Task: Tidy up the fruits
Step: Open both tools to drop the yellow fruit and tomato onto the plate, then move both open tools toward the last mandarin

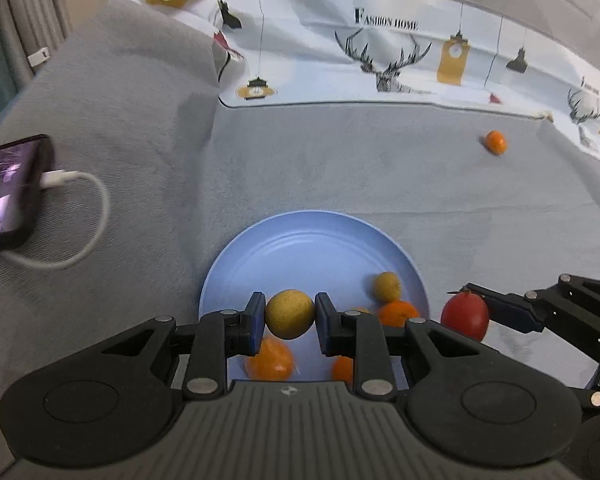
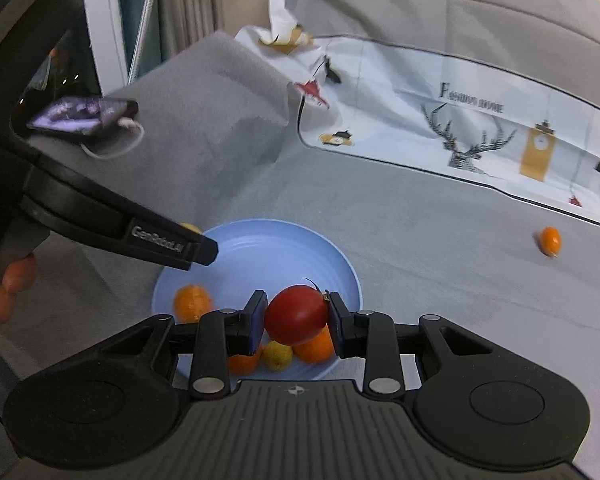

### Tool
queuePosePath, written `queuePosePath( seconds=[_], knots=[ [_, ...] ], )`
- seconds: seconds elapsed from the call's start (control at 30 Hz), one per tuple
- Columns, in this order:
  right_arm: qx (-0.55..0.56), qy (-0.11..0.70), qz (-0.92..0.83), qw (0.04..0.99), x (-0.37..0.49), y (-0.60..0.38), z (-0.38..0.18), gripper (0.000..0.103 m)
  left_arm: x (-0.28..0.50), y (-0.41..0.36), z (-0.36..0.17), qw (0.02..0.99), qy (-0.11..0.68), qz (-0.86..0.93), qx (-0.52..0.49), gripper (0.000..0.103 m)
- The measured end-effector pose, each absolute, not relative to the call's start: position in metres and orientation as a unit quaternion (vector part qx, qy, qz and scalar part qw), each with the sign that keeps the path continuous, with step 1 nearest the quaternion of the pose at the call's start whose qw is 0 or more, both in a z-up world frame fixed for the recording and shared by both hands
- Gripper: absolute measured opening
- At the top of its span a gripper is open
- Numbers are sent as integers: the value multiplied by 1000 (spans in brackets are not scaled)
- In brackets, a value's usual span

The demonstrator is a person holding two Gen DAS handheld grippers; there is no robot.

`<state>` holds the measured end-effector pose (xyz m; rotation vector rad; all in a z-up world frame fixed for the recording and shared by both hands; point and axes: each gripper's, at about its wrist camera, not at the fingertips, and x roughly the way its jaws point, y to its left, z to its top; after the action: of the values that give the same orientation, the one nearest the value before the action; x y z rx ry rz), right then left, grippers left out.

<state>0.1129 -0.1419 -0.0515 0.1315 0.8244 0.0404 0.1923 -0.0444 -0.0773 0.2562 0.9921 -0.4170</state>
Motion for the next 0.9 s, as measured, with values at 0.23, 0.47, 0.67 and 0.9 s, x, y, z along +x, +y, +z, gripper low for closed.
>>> queuePosePath(
  seconds=[0.23, 0.47, 0.67, 0.9],
  knots=[
    [52, 432, 42, 899, 144, -138, -92, 34, 215, -54, -107, 843, 488, -190, 125, 29],
    [2, 422, 34, 906, 150, -137, -98, 89, 205, -57, -99, 865, 444, -201, 117, 103],
    [20, 434, 17, 900, 107, -155, -87, 99, 179, -57, -91, 853, 463, -211, 118, 103],
    [58, 435, -87, 894, 45, -205, -80, 102, 143, -86, -74, 853, 443, -235, 142, 103]
  ],
)
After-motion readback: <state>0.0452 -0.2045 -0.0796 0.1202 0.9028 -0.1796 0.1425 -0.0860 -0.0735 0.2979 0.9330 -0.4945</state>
